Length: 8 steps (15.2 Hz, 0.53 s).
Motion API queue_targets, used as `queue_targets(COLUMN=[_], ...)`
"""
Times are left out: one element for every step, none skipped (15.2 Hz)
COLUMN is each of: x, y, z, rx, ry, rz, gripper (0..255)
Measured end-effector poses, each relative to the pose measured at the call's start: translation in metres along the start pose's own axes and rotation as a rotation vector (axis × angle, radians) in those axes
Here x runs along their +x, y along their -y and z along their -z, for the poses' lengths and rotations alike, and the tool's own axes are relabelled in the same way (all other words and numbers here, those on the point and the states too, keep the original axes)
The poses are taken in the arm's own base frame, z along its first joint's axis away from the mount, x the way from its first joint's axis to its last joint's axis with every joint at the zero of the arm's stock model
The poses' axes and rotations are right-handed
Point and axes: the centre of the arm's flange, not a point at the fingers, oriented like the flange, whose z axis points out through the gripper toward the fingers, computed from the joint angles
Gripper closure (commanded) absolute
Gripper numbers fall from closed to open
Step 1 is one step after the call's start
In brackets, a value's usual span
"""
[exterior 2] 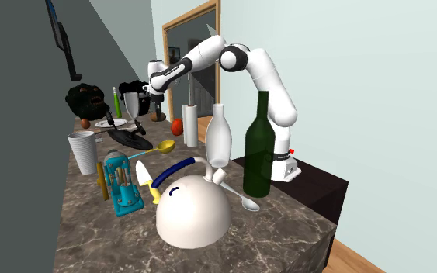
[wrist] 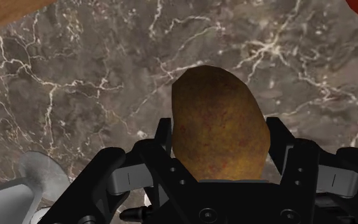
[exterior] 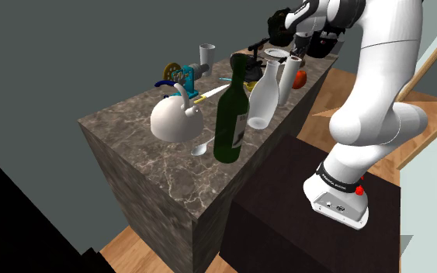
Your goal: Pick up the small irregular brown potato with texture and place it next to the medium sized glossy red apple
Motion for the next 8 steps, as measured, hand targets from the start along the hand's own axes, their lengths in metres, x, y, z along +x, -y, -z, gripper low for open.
queue_targets(x=[0.000, -0.001, -0.001, -0.001, -0.001, -0.001, -0.002, -0.002], y=[0.001, 0.003, 0.004, 0.005, 0.007, 0.008, 0.009, 0.010], z=[-0.006, -0.010, -0.016, -0.021, -0.026, -0.031, -0.035, -0.040], rx=[0.000, 0.000, 0.000, 0.000, 0.000, 0.000, 0.000, 0.000], ry=[0.000, 0.000, 0.000, 0.000, 0.000, 0.000, 0.000, 0.000], rz=[0.000, 0.000, 0.000, 0.000, 0.000, 0.000, 0.000, 0.000], gripper=[255, 255, 255, 255, 255, 255, 255, 255])
